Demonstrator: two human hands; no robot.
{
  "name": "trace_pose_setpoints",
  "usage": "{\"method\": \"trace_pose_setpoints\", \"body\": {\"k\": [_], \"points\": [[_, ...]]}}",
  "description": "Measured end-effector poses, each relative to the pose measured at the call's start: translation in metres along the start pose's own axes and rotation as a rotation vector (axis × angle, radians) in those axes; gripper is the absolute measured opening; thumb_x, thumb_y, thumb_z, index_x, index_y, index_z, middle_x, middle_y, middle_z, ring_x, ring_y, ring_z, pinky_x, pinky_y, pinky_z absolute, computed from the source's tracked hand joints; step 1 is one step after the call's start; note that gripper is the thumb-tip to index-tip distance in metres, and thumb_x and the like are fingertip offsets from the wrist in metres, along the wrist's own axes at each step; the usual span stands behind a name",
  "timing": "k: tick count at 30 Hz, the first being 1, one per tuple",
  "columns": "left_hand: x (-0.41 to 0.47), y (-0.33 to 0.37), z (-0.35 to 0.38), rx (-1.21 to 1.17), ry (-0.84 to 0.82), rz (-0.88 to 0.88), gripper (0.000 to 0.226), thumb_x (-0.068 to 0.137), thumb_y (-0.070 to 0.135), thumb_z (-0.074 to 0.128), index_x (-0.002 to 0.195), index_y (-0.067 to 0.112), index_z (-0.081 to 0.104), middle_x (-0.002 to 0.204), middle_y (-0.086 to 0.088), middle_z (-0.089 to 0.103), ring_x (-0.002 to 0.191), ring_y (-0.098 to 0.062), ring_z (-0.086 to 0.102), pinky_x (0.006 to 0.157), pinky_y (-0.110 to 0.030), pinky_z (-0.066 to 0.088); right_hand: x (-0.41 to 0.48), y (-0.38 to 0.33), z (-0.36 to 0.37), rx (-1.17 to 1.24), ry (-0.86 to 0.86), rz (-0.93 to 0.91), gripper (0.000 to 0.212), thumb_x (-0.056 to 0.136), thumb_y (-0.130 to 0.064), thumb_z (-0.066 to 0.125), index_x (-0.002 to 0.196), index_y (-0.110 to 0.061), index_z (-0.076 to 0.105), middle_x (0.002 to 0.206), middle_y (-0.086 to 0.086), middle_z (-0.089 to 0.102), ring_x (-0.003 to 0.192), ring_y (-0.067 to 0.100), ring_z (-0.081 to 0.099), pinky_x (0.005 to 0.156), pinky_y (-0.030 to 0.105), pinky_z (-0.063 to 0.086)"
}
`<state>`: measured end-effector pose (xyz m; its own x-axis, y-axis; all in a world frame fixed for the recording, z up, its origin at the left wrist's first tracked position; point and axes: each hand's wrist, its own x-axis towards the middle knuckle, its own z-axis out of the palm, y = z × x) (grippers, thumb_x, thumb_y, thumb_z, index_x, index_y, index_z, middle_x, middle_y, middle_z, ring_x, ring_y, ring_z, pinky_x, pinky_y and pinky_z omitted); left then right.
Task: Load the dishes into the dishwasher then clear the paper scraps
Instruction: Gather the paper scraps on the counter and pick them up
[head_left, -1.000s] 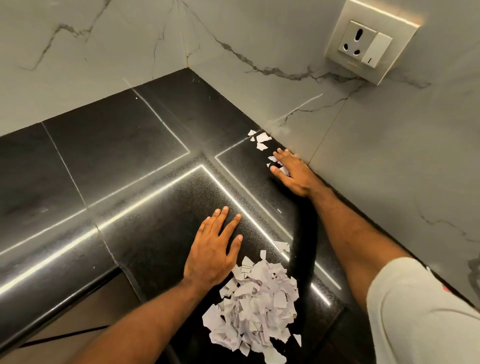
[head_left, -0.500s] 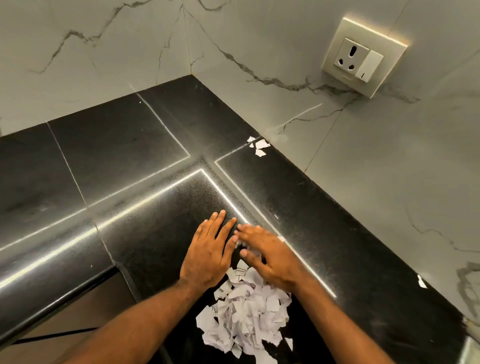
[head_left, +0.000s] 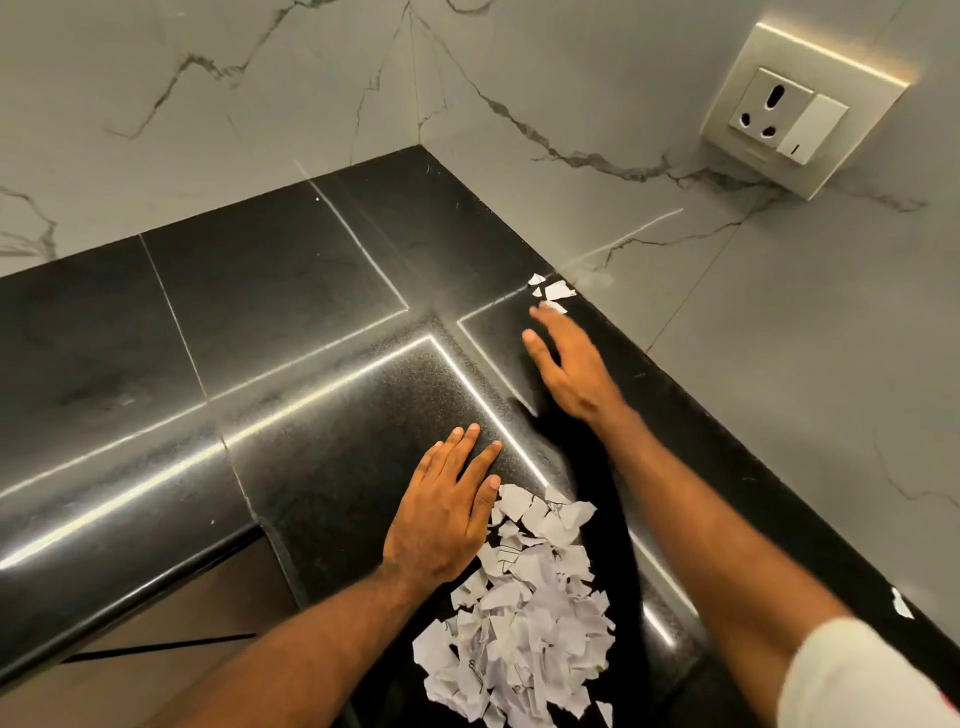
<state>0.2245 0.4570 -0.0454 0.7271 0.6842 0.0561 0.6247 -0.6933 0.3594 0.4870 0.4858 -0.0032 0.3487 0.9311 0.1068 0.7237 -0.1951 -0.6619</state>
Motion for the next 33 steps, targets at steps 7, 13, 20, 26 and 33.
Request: {"method": "trace_pose_setpoints", "body": {"k": [7, 13, 20, 26, 33], "points": [[0.0, -0.001, -0.001, -0.027, 0.001, -0.009, 0.053, 0.11, 0.05, 0.015, 0.159, 0.034, 0.025, 0.17, 0.008, 0.01, 0.155, -0.005, -0.004, 0.128, -0.036, 0.009, 0.113, 0.028, -0.002, -0.289, -0.178, 0.029, 0.089, 0.097, -0.08, 0.026, 0.166, -0.025, 0.019, 0.175, -0.001, 0.011, 0.161, 0.019, 0.009, 0.13, 0.051, 0.008], [0.0, -0.002, -0.001, -0.035, -0.004, -0.001, 0.052, 0.11, 0.049, 0.019, 0.159, 0.032, 0.028, 0.169, 0.008, 0.013, 0.155, -0.005, -0.001, 0.128, -0.037, 0.011, 0.099, 0.053, 0.011, -0.421, -0.286, 0.039, 0.1, 0.094, -0.083, 0.026, 0.167, -0.018, 0.007, 0.175, 0.003, 0.001, 0.161, 0.021, 0.0, 0.131, 0.045, -0.001], [-0.002, 0.002, -0.005, -0.111, 0.022, -0.021, 0.061, 0.109, 0.051, 0.023, 0.162, 0.021, 0.015, 0.171, 0.007, 0.004, 0.155, -0.003, 0.001, 0.128, -0.036, 0.011, -0.007, 0.02, 0.025, -0.373, -0.307, -0.186, 0.081, 0.104, -0.071, 0.025, 0.167, -0.022, 0.011, 0.175, 0.0, 0.006, 0.161, 0.013, 0.001, 0.132, 0.045, 0.008], [-0.004, 0.003, -0.009, -0.104, -0.004, 0.035, 0.065, 0.109, 0.053, 0.023, 0.163, 0.024, 0.003, 0.17, 0.009, -0.007, 0.155, -0.003, -0.002, 0.127, -0.036, 0.006, -0.116, -0.013, 0.019, 0.062, -0.366, -0.082, 0.051, 0.112, -0.052, 0.03, 0.157, -0.032, 0.044, 0.167, -0.017, 0.031, 0.154, -0.008, 0.016, 0.129, 0.029, 0.011], [-0.001, -0.003, -0.001, 0.103, -0.152, 0.105, 0.061, 0.107, 0.057, 0.007, 0.162, 0.031, 0.009, 0.17, 0.012, 0.003, 0.156, -0.008, -0.008, 0.126, -0.048, 0.01, -0.176, -0.037, 0.02, 0.38, -0.265, 0.103, 0.048, 0.109, -0.056, 0.031, 0.143, -0.038, 0.061, 0.149, -0.029, 0.05, 0.145, -0.012, 0.035, 0.125, 0.019, 0.021]]}}
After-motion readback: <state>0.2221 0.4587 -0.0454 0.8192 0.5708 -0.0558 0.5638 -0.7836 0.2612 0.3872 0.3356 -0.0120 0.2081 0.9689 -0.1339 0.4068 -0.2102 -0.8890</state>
